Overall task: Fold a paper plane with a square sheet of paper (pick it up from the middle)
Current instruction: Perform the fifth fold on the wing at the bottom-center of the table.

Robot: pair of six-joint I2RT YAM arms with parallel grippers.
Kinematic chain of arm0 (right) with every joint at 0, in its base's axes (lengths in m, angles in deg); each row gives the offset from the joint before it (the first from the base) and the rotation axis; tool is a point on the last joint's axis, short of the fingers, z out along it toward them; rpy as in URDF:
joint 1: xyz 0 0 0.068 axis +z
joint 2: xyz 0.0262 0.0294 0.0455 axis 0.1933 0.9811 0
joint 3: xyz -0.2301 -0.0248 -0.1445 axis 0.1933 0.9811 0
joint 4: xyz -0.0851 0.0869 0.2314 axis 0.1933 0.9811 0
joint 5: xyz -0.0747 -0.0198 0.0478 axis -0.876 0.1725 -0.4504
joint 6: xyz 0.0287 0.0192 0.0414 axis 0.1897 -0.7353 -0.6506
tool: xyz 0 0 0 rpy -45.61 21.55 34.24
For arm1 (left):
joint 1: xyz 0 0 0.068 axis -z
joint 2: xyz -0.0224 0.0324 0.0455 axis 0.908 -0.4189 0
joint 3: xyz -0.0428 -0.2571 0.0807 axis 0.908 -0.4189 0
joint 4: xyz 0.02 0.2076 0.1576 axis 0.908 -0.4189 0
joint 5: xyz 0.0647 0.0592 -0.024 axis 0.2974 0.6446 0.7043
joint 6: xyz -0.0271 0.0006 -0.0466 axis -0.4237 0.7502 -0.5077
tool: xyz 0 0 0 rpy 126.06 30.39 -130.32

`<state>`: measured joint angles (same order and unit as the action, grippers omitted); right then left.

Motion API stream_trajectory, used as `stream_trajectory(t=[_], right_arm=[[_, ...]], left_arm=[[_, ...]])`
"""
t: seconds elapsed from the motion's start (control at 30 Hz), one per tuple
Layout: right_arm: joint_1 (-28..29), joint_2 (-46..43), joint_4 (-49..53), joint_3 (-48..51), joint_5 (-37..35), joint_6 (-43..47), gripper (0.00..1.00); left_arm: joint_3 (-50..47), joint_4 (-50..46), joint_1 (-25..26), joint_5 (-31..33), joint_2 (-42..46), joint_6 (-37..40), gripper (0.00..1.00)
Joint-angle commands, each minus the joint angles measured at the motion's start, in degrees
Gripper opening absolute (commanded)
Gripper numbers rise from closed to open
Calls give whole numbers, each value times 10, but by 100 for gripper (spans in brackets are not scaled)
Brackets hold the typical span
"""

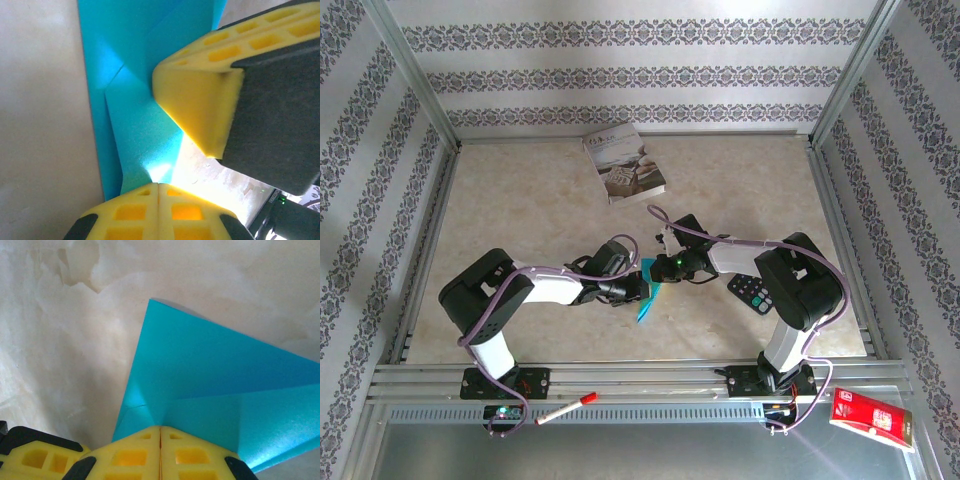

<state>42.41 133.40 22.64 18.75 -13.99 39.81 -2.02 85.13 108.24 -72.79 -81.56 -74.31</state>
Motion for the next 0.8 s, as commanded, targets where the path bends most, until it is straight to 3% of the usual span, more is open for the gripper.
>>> stream_trajectory(t=[0.0, 0.4, 0.77], right_arm=[[1, 10, 22, -7, -2, 4, 7], [1, 16, 25, -6, -10, 0, 6], [2, 22, 24, 5, -19, -5, 5]], left_arm=[[-16, 3, -9, 0, -12, 15, 3], [-40, 34, 2, -30, 5, -7, 5], [-37, 0, 14, -54, 51, 9, 11]])
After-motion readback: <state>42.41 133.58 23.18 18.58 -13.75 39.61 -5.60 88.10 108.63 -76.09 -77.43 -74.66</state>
